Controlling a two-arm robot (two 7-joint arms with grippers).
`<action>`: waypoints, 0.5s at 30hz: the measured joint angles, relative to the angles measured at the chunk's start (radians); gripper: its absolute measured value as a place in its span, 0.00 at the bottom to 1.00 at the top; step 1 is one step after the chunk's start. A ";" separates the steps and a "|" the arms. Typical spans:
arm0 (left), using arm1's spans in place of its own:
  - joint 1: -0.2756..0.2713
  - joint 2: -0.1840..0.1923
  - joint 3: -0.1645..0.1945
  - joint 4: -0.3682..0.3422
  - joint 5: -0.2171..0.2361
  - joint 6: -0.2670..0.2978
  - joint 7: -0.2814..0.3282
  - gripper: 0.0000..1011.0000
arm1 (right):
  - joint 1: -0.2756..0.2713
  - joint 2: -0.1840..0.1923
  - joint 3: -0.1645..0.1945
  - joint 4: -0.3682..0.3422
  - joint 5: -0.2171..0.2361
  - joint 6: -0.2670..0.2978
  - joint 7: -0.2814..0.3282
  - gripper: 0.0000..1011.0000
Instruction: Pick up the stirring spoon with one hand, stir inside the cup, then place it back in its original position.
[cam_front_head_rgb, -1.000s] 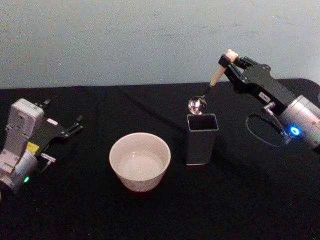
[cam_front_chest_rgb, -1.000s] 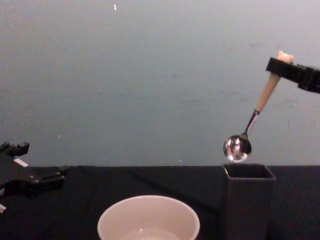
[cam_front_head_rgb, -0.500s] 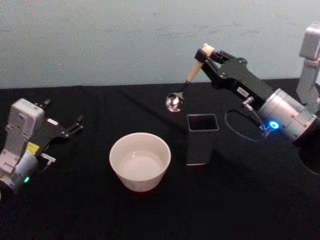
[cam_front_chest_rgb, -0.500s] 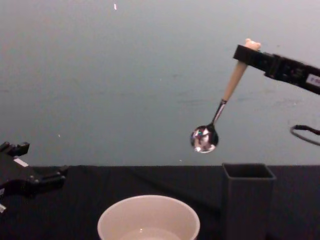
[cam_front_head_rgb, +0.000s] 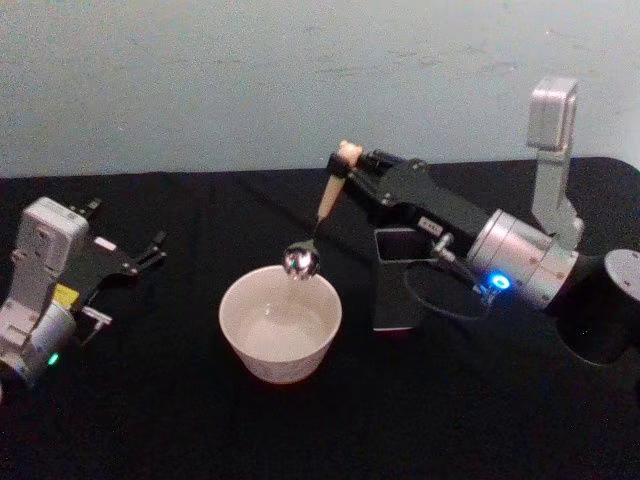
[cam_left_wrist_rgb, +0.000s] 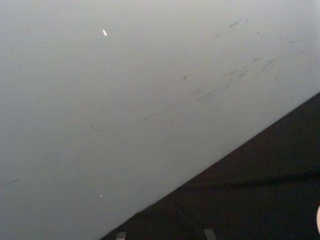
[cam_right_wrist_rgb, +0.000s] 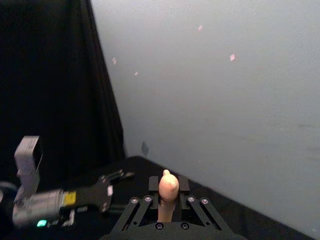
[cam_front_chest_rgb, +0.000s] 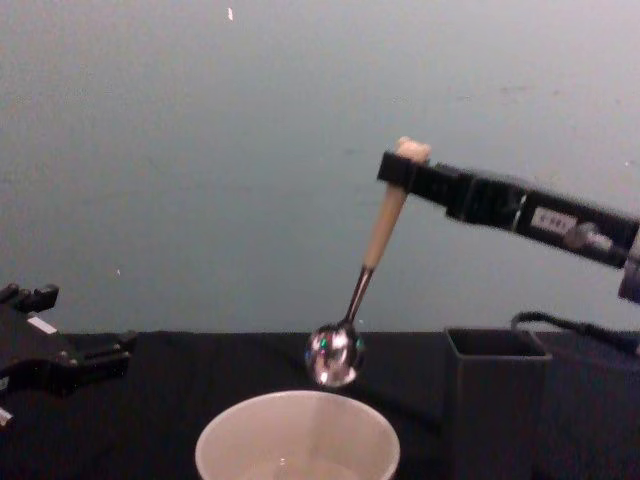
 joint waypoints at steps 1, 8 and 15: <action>0.000 0.000 0.000 0.000 0.000 0.000 0.000 0.99 | 0.000 0.001 -0.006 0.000 -0.005 -0.001 0.002 0.22; 0.000 0.000 0.000 0.000 0.000 0.000 0.000 0.99 | -0.004 0.015 -0.049 0.004 -0.053 -0.015 0.015 0.22; 0.000 0.000 0.000 0.000 0.000 0.000 0.000 0.99 | -0.006 0.020 -0.082 0.014 -0.099 -0.024 0.026 0.22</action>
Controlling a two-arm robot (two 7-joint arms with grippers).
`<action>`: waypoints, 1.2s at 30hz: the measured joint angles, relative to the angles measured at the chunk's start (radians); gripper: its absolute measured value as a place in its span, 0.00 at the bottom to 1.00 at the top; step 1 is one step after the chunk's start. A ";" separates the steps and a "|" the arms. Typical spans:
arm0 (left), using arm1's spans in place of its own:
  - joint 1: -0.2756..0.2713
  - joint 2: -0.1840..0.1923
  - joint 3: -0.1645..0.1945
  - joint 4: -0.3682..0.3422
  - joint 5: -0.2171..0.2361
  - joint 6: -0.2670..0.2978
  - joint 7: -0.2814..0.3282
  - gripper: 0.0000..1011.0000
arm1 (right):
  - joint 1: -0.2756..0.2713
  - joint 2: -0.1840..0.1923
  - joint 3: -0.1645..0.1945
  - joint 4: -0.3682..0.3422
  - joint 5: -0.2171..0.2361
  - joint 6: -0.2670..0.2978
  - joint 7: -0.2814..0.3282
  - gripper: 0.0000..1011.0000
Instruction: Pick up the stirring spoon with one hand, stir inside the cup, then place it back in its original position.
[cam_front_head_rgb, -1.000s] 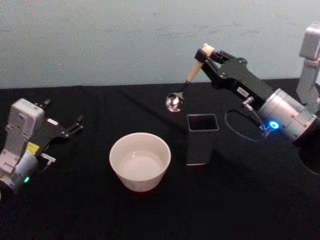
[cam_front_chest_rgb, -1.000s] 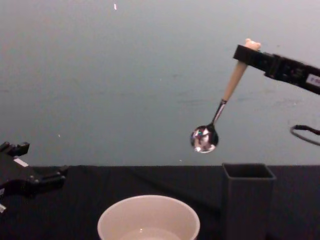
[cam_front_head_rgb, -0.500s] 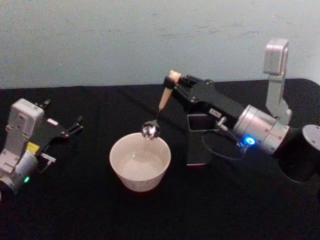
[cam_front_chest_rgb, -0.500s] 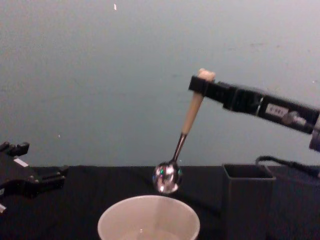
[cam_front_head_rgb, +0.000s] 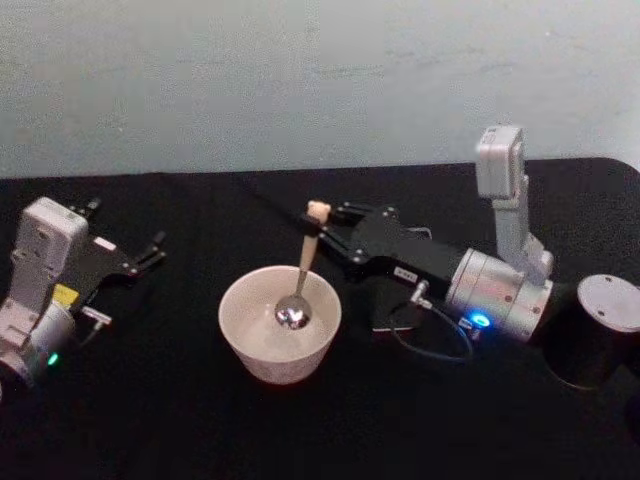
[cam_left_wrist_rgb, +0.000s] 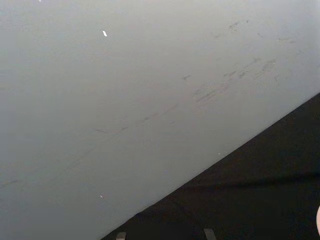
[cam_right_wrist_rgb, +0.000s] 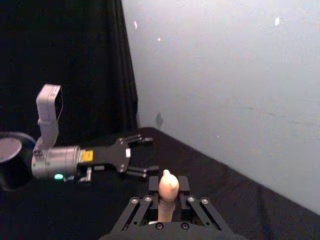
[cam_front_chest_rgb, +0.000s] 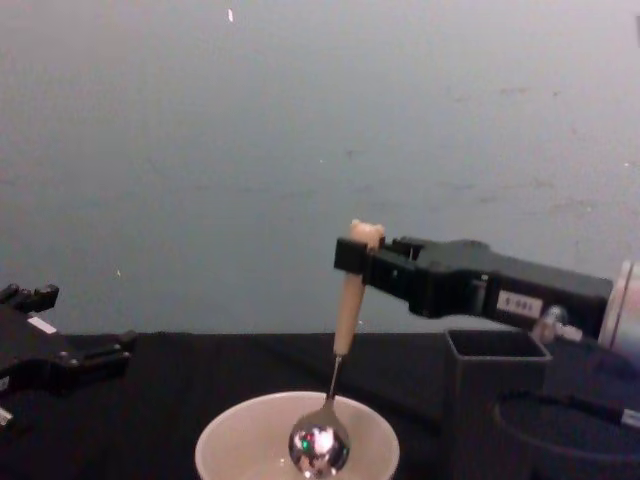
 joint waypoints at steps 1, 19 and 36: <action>0.000 0.000 0.000 0.000 0.000 0.000 0.000 0.99 | 0.001 0.000 -0.003 0.002 -0.004 0.000 0.001 0.22; 0.000 0.000 0.000 0.000 0.000 0.000 0.000 0.99 | 0.038 -0.041 -0.072 0.066 -0.069 0.012 0.034 0.22; 0.000 0.000 0.000 0.000 0.000 0.000 0.000 0.99 | 0.136 -0.165 -0.077 0.245 -0.103 -0.003 0.013 0.22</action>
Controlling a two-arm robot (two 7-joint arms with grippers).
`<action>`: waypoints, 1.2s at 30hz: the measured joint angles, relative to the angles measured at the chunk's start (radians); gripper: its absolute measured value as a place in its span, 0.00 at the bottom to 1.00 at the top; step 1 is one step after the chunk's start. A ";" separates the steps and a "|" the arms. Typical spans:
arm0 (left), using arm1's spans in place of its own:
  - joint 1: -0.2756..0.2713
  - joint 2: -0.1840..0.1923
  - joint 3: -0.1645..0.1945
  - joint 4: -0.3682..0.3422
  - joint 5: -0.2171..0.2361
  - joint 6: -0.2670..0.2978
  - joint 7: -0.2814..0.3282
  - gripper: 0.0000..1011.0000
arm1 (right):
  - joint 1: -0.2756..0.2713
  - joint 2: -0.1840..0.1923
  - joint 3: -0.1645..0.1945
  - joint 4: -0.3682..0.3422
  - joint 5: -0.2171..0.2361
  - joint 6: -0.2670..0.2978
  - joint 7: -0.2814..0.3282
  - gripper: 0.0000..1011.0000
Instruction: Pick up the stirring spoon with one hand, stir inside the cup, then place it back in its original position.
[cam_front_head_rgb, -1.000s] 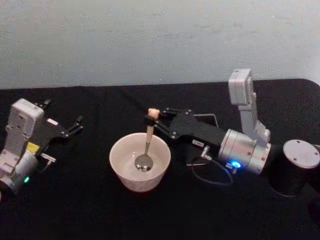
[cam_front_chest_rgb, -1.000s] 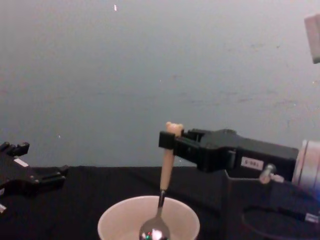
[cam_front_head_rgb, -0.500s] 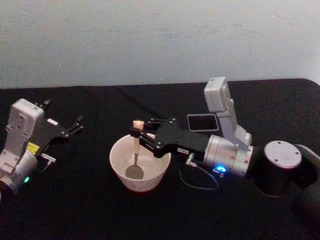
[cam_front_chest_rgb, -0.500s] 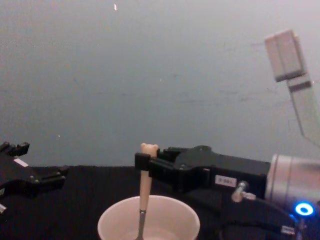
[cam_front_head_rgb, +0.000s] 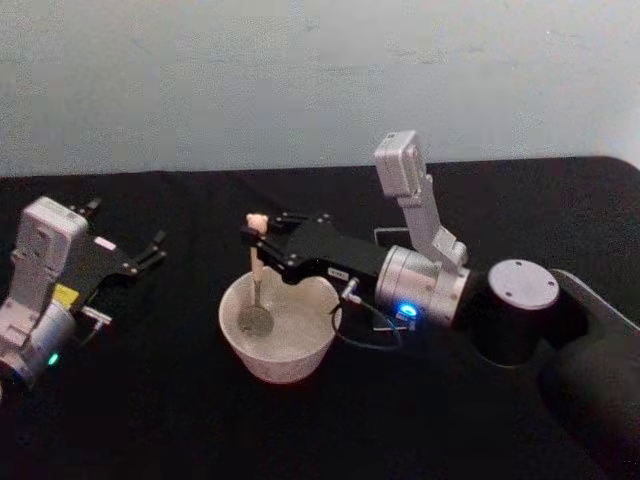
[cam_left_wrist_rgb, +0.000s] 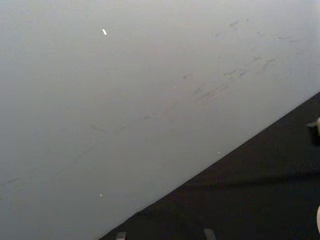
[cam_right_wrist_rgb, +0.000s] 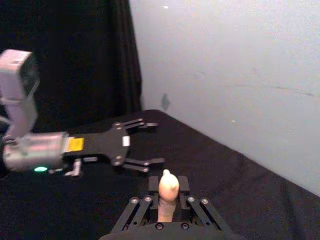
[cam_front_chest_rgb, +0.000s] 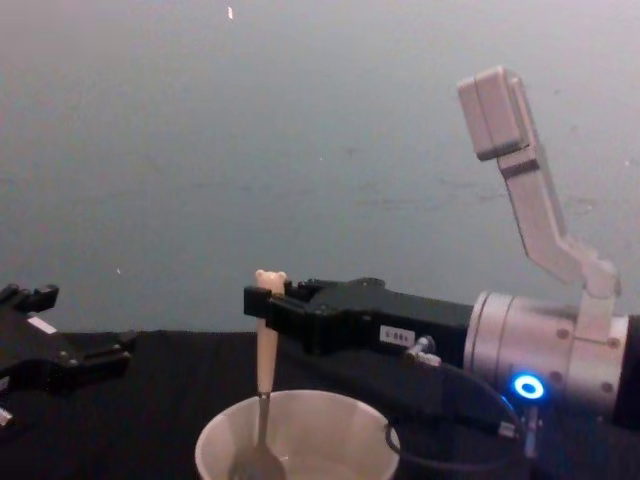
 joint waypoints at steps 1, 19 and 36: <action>0.000 0.000 0.000 0.000 0.000 0.000 0.000 0.99 | 0.007 -0.009 0.004 0.014 0.000 0.000 -0.007 0.22; 0.000 0.000 0.000 0.000 0.000 0.000 0.000 0.99 | -0.026 0.044 0.060 -0.036 -0.018 0.031 -0.042 0.22; 0.000 0.000 0.000 0.000 0.000 0.000 0.000 0.99 | -0.133 0.152 0.042 -0.225 0.038 0.084 0.020 0.22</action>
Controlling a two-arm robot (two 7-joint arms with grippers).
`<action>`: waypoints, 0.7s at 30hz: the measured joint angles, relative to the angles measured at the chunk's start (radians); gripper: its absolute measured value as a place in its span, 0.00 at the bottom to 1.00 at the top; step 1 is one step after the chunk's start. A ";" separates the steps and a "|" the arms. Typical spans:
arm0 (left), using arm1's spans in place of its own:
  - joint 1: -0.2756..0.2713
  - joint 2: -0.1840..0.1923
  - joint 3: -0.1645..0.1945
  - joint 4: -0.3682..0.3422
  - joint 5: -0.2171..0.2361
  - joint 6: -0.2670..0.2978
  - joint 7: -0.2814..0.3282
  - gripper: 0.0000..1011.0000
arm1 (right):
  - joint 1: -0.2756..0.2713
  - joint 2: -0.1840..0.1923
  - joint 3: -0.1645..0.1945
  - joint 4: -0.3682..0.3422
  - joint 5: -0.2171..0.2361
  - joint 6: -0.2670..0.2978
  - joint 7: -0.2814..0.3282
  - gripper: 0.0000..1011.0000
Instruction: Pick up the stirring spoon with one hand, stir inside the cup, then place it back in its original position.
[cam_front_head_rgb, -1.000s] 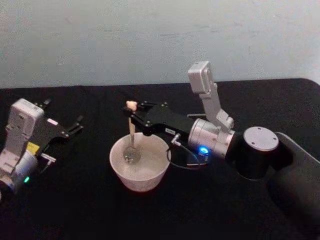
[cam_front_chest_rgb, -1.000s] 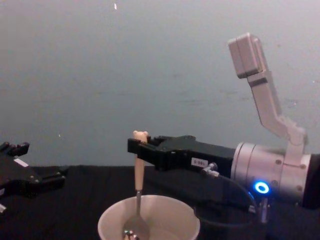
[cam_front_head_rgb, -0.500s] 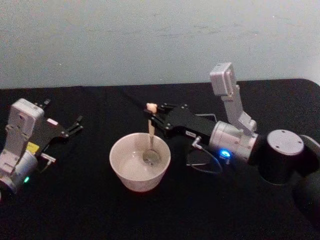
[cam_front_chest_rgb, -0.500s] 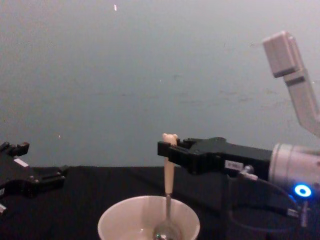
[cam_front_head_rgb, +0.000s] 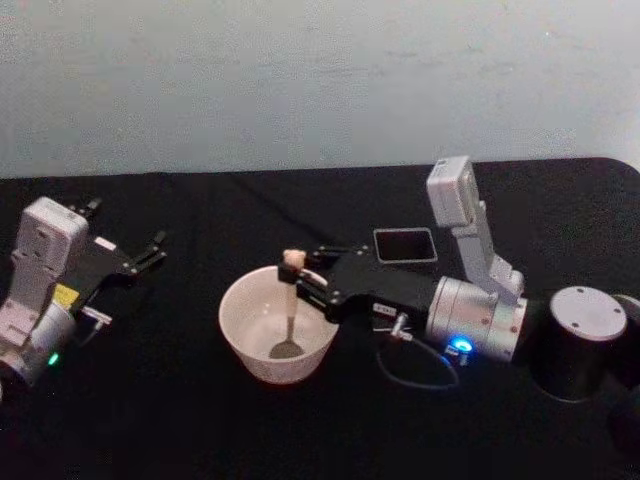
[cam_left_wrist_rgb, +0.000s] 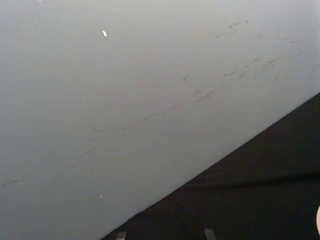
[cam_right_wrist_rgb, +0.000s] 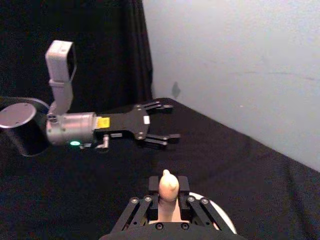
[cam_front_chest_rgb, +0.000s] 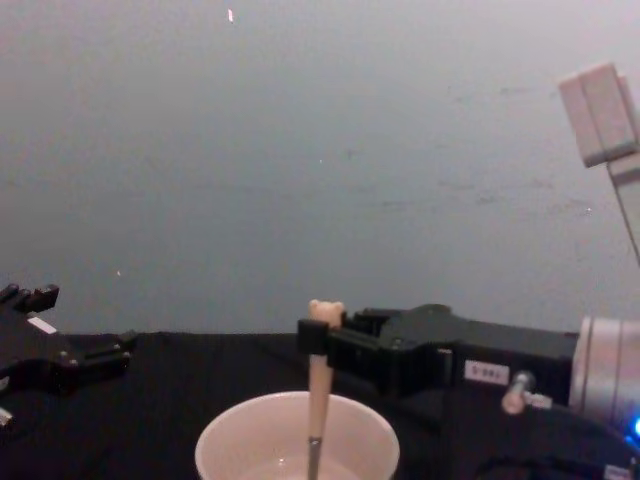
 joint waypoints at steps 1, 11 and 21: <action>0.000 0.000 0.000 0.000 0.000 0.000 0.000 0.99 | 0.000 -0.002 -0.008 -0.001 0.001 0.000 0.001 0.22; 0.000 0.000 0.000 0.000 0.000 0.000 0.000 0.99 | 0.045 -0.050 -0.044 0.045 -0.001 -0.008 -0.003 0.22; 0.000 0.000 0.000 0.000 0.000 0.000 0.000 0.99 | 0.090 -0.102 -0.030 0.129 -0.006 -0.022 -0.051 0.22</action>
